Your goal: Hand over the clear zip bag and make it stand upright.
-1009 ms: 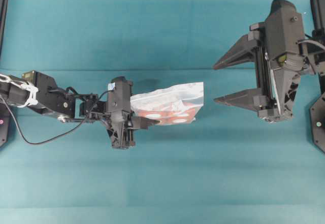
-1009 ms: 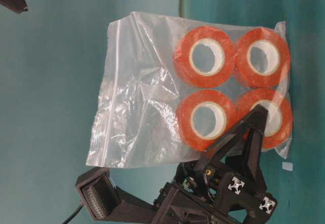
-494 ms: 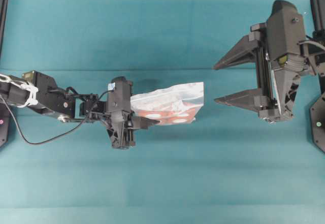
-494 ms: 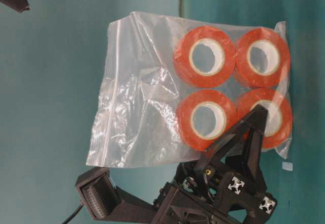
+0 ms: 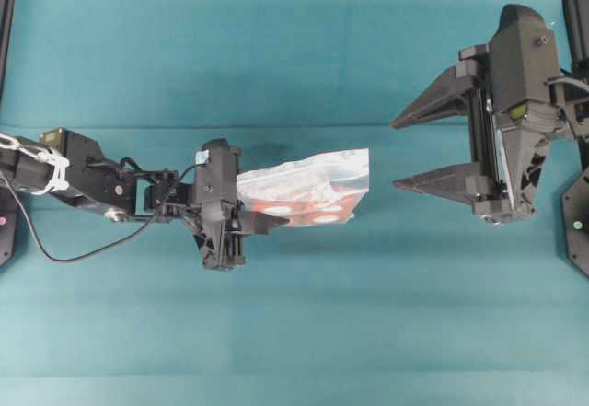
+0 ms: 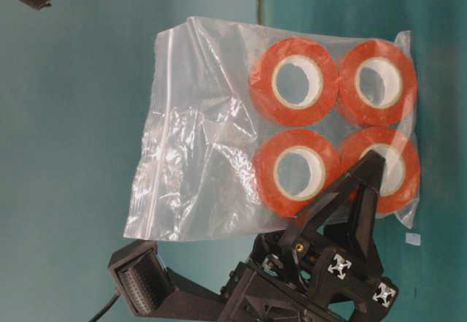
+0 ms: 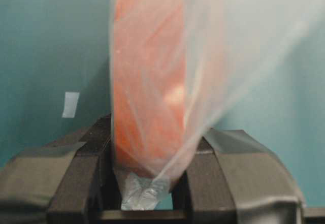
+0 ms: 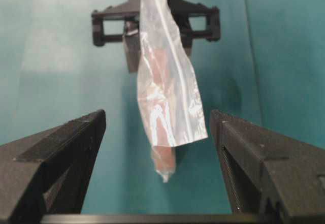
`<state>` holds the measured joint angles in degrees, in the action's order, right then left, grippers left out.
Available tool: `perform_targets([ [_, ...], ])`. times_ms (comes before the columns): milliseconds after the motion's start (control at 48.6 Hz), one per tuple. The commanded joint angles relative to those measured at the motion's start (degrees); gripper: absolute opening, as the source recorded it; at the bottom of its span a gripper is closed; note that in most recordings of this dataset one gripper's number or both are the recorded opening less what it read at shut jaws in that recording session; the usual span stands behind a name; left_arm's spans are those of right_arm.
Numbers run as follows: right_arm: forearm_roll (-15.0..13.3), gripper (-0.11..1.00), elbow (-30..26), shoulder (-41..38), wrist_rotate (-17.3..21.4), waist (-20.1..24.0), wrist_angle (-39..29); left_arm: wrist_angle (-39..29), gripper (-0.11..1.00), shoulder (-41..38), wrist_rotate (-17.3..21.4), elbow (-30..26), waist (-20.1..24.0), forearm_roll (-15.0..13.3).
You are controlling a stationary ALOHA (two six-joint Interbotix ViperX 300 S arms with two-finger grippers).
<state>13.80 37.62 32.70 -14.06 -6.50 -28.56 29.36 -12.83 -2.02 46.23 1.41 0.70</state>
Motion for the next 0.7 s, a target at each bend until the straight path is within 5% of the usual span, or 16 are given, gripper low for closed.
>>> perform_targets([
  [0, 0.2, 0.86, -0.5, 0.5, 0.4, 0.1, 0.5, 0.2, 0.23, 0.7, 0.0, -0.5, -0.2, 0.1],
  [679, 0.3, 0.86, 0.2, 0.6, 0.4, 0.1, 0.4, 0.2, 0.23, 0.6, -0.1, -0.9, -0.2, 0.1],
])
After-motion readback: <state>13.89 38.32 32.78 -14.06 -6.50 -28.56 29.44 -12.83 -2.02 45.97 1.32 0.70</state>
